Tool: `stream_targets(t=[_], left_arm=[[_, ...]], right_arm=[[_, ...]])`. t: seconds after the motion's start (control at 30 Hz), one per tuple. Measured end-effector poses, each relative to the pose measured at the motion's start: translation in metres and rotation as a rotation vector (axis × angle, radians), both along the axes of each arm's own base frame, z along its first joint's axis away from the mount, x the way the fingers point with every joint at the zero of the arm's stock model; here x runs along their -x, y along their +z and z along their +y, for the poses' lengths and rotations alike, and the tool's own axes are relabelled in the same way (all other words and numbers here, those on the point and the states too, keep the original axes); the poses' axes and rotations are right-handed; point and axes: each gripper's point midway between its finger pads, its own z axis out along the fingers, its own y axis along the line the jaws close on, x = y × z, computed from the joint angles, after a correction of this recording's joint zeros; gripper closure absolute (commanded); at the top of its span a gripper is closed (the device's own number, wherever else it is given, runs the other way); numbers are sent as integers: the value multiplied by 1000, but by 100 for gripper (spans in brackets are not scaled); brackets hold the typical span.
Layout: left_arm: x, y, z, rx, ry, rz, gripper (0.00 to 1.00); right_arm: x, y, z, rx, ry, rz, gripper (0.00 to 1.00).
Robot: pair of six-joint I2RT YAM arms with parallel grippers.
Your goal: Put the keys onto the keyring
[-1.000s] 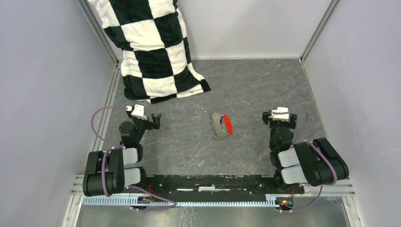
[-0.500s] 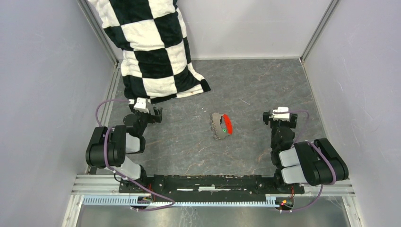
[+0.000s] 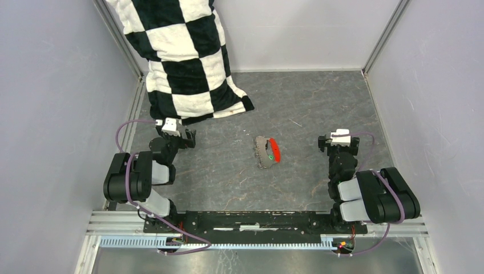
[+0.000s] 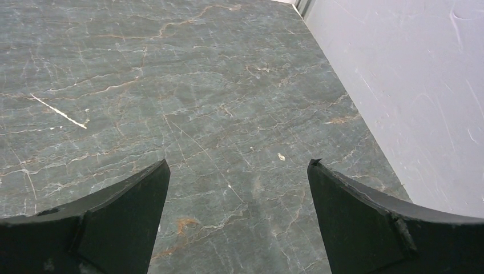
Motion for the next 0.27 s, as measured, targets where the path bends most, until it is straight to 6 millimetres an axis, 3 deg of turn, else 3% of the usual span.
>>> stream_targets(t=[0.27], left_arm=[[1,-2,0,0,1,8,0]], right_arm=[[0,0,2,-5,9,-1,2]])
